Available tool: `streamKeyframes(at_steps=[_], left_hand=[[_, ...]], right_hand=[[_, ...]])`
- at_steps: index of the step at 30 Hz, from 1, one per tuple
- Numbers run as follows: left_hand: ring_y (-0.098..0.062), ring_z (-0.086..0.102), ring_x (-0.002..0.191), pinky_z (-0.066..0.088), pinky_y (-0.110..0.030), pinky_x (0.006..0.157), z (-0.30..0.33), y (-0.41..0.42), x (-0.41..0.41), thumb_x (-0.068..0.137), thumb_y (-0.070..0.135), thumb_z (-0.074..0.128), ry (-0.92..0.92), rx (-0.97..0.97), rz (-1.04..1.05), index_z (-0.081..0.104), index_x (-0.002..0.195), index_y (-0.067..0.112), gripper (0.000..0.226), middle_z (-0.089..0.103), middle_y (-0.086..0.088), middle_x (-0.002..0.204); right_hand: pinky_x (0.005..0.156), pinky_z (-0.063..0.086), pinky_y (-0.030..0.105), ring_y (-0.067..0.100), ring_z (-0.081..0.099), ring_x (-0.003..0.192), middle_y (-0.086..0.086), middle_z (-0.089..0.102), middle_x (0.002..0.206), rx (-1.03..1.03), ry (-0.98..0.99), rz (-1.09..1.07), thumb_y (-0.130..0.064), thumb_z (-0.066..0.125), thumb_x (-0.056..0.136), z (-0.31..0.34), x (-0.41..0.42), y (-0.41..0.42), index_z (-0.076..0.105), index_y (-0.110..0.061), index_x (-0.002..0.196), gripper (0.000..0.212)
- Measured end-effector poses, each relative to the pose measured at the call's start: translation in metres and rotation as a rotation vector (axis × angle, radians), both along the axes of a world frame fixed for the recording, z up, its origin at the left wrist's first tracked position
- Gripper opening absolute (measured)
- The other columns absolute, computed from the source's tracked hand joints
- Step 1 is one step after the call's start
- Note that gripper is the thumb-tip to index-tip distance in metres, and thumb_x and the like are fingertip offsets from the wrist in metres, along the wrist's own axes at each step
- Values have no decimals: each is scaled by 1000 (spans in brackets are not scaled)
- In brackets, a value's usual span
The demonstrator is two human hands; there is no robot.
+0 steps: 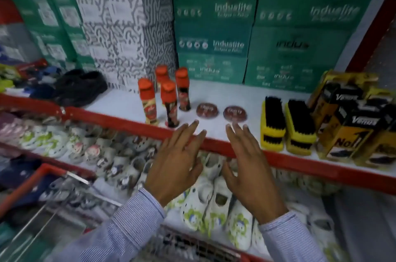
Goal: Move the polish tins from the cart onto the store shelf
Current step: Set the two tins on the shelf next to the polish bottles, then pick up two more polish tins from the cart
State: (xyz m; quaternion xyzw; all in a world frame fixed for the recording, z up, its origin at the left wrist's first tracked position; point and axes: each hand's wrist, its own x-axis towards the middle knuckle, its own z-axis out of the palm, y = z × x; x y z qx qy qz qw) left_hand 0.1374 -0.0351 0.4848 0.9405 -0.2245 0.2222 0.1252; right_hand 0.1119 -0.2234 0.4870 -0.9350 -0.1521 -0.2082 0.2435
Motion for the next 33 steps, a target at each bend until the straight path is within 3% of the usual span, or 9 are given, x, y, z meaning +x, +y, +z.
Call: streamKeyframes(at_steps=[4,8,17,19,21,24,28,30,33], left_hand=[[-32,25,150,37,-55,113,-86,26,-58,92,42,53,86,33,34,28,151,23,67,24,-8,163],[-40,1,152,18,-66,118,-187,44,-110,91,55,48,373,117,112,6,155,25,82,1,-13,166],[-51,39,136,45,-74,90,-388,48,-175,83,62,34,1052,247,174,38,148,16,79,25,-18,156],[-49,14,147,26,-76,107,-421,44,-181,90,60,40,1143,226,147,18,154,17,81,-4,-13,160],[-43,-6,151,9,-67,119,-449,43,-187,92,51,49,1269,232,149,-1,155,20,86,-21,-11,162],[-43,5,151,19,-61,119,-474,38,-188,89,43,58,1375,214,138,3,155,20,89,-4,-15,165],[-45,31,138,47,-58,98,-510,36,-191,76,41,63,1378,249,87,41,136,18,68,34,-14,149],[-42,43,125,54,-52,85,-530,36,-193,72,36,60,1347,278,88,48,119,14,53,47,-14,132],[-39,48,114,51,-48,87,-535,34,-192,66,28,66,1321,286,46,57,100,13,38,53,-13,116]], right_hand=[[123,18,44,20,-3,153,1,10,166,-99,31,32,-17,60,90,-71,-52,13,15,-23,155,79],[120,22,57,32,-3,153,11,8,165,-197,241,88,-11,64,82,-169,-94,30,17,-18,155,87],[114,20,59,43,19,147,17,22,161,-401,825,65,-14,81,60,-403,-153,68,20,-16,152,111],[113,28,64,43,20,144,18,17,160,-441,912,27,-17,86,61,-434,-156,74,31,-14,150,105],[116,24,63,44,1,149,14,-5,163,-483,1061,48,-21,79,75,-456,-158,78,17,-14,154,101],[113,32,59,45,7,149,15,4,164,-503,1214,66,-18,72,84,-478,-158,82,18,-12,152,88],[96,49,56,46,28,138,18,31,149,-531,1212,15,1,66,83,-498,-158,86,36,-10,139,65],[92,53,55,47,29,136,18,34,144,-549,1195,15,4,69,79,-505,-154,85,36,-10,138,69],[91,54,55,49,25,139,16,31,147,-542,1218,32,-4,79,74,-506,-151,81,33,-13,141,82]])
